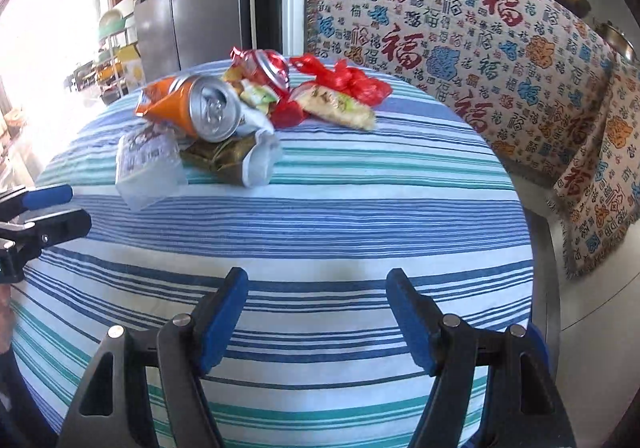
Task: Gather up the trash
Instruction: 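Move both tools back over the table toward the trash pile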
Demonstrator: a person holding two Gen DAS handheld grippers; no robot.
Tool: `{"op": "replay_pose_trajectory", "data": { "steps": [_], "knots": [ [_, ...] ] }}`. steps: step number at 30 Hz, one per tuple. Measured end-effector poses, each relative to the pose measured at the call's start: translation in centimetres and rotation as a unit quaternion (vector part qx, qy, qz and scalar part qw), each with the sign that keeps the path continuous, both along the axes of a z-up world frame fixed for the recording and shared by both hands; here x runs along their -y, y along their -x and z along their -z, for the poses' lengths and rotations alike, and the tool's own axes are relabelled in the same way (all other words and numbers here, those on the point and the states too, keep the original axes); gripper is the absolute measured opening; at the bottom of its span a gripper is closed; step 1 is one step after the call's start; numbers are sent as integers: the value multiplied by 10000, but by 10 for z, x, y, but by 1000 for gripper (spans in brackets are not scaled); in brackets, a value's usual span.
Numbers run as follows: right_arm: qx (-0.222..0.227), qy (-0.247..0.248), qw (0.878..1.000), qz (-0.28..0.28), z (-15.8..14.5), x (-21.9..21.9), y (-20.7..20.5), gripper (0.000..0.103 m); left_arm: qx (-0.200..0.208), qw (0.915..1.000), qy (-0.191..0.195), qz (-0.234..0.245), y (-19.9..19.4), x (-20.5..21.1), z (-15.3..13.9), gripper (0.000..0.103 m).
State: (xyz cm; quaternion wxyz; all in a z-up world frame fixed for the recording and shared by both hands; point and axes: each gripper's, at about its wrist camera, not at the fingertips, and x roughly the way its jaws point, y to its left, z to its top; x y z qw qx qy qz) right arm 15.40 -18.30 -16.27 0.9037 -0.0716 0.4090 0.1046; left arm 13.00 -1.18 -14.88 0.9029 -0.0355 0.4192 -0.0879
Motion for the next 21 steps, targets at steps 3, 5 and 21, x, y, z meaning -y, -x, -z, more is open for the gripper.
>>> {"op": "replay_pose_trajectory", "data": {
  "steps": [3, 5, 21],
  "knots": [
    [-94, -11, 9999, -48, 5, -7, -3, 73, -60, 9999, -28, -121, -10, 6, -1, 91],
    [-72, 7, 9999, -82, 4, -9, -1, 73, -71, 9996, -44, -266, -21, 10, -5, 91],
    [-99, -152, 9997, -176, 4, -10, -4, 73, -170, 9854, -838, -1475, -83, 51, 10, 99]
  ]
}}
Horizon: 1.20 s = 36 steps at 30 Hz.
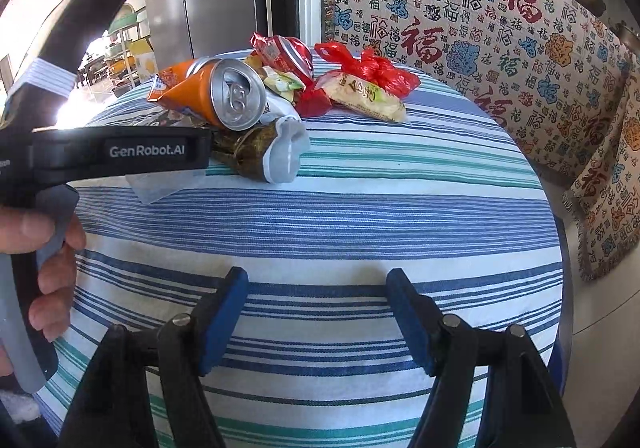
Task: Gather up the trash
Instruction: 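Move both tools back over the table toward the trash pile, then grasp the clear cartoon plastic box with the left gripper while the right gripper grasps the gold foil wrapper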
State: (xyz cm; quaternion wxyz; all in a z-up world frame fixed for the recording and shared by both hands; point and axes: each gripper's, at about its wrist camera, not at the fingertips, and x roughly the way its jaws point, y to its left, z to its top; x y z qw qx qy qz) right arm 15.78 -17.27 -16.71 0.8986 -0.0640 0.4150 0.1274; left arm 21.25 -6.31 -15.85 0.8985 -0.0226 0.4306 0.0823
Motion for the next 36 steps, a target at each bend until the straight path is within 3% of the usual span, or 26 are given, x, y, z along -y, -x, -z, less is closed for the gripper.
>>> {"op": "replay_pose_trajectory", "data": {
  "steps": [4, 13, 17, 22, 27, 29, 30, 31, 36],
  "knots": [
    [-7, 15, 10000, -34, -1, 1, 0, 73, -151, 9995, 292, -3, 2, -16, 10, 100],
    [-124, 56, 9994, -315, -3, -5, -13, 73, -138, 9973, 525, 485, 24, -53, 9, 97],
    [-271, -170, 9984, -476, -2, -11, -30, 83, -147, 9955, 457, 819, 32, -66, 8, 93],
    [-366, -477, 9965, -583, -4, -21, -54, 84, -256, 9940, 108, 1054, 31, -73, 9, 94],
    [-311, -684, 9965, -372, -6, -21, -79, 84, -253, 9922, 188, 1206, 32, -74, 10, 97],
    [-276, -823, 9956, -362, -7, -20, -84, 81, -257, 9920, 192, 1218, 34, -73, 11, 98],
    [-266, -918, 9946, -395, -8, -20, -86, 68, -259, 9920, 188, 1222, 34, -72, 11, 98],
    [-288, -981, 9938, -432, -8, -21, -87, 47, -258, 9920, 188, 1221, 33, -71, 11, 98],
    [-303, -1014, 9941, -242, -11, -15, -78, 40, -185, 9923, 306, 1188, 28, -72, 8, 94]
  ]
}}
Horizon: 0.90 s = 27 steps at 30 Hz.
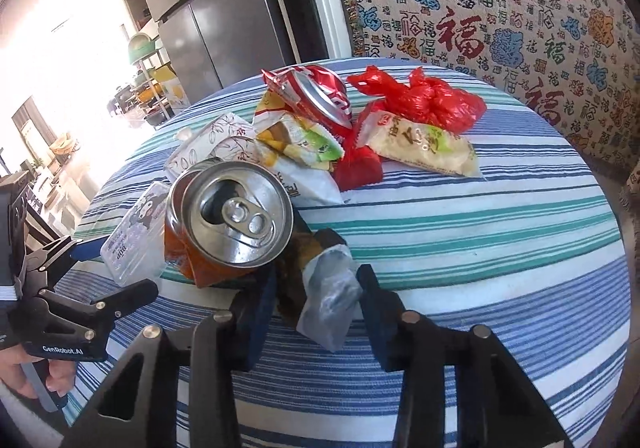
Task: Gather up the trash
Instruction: 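Grasp the clear cartoon plastic box with the left gripper while the right gripper grasps the gold foil wrapper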
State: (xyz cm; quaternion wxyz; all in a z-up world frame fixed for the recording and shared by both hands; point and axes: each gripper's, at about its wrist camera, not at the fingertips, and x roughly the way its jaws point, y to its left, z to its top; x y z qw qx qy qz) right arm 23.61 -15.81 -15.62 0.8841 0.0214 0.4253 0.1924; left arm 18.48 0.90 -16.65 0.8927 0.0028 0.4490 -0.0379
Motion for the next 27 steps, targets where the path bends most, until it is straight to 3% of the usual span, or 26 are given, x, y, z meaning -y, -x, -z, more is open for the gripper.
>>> {"op": "replay_pose_trajectory", "data": {
  "steps": [6, 9, 11, 12, 13, 15, 17, 19, 21, 27],
  "knots": [
    [89, 457, 9901, 1328, -4, 51, 34, 40, 130, 9994, 43, -314, 1, -9, -3, 68],
    [186, 576, 9890, 1349, -5, 60, 52, 41, 161, 9987, 184, -439, 3, -19, -3, 64],
    [167, 527, 9907, 1244, -4, 60, 59, 44, 145, 9990, 75, -425, 4, -24, -3, 64],
    [133, 502, 9914, 1205, -3, 61, 60, 52, 139, 9991, 43, -386, 5, -25, -3, 64],
    [67, 479, 9923, 1143, -2, 61, 59, 67, 132, 9994, 47, -308, 6, -27, -3, 64],
    [-32, 547, 9932, 1031, 2, 57, 57, 78, 70, 10000, -3, -71, 5, -27, -3, 69],
    [-56, 771, 9927, 921, 7, 49, 58, 79, -70, 9997, -166, 164, 2, -25, 0, 92],
    [-21, 1035, 9914, 801, 9, 40, 58, 83, -108, 9993, -296, 198, -1, -26, 3, 100],
    [20, 1111, 9910, 747, 8, 35, 56, 83, -211, 9992, -245, 243, -6, -30, 4, 103],
    [-72, 1054, 9924, 636, 10, 40, 45, 95, -281, 9941, -256, 1015, -25, -40, 4, 103]
  ]
}}
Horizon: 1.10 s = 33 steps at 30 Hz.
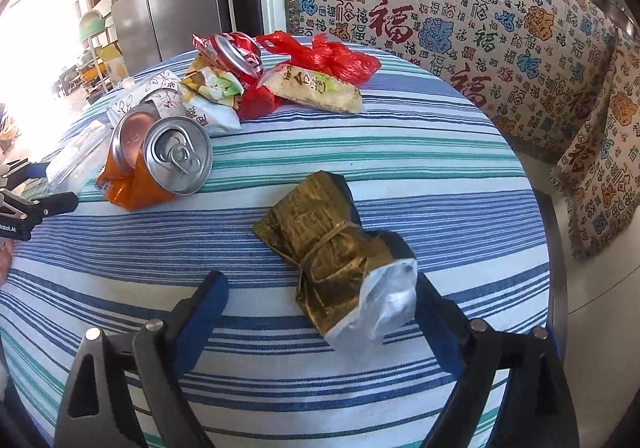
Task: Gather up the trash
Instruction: 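Grasp the clear cartoon plastic box with the left gripper while the right gripper grasps the gold foil wrapper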
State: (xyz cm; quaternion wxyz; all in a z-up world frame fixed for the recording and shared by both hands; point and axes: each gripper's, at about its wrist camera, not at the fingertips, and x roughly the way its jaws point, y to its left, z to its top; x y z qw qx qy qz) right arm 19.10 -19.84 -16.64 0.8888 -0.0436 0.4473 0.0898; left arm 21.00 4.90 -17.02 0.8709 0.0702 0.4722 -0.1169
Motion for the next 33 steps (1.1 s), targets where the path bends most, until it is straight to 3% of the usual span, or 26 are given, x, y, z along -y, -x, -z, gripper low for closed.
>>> {"op": "replay_pose_trajectory", "data": {
  "steps": [3, 15, 24, 29, 32, 33],
  "knots": [
    [-48, -15, 9999, -140, 2, 2, -8, 103, 80, 9999, 42, 113, -7, -9, 0, 103],
    [-68, -18, 9994, -346, 1, 0, -22, 103, 168, 9998, 51, -52, -10, -7, 1, 103],
    [-372, 82, 9966, -728, 0, 11, -16, 103, 152, 9998, 30, -129, -9, -7, 2, 103],
    [17, 535, 9949, -851, -5, 2, -12, 103, 155, 9998, 50, -59, -9, -4, 2, 103],
    [70, 446, 9951, -881, -4, 0, -17, 101, 167, 9999, 36, 25, -13, 2, 2, 103],
    [-107, 180, 9962, -848, -3, 3, -21, 92, 174, 9998, 29, 20, -13, 3, 2, 103]
  ]
}}
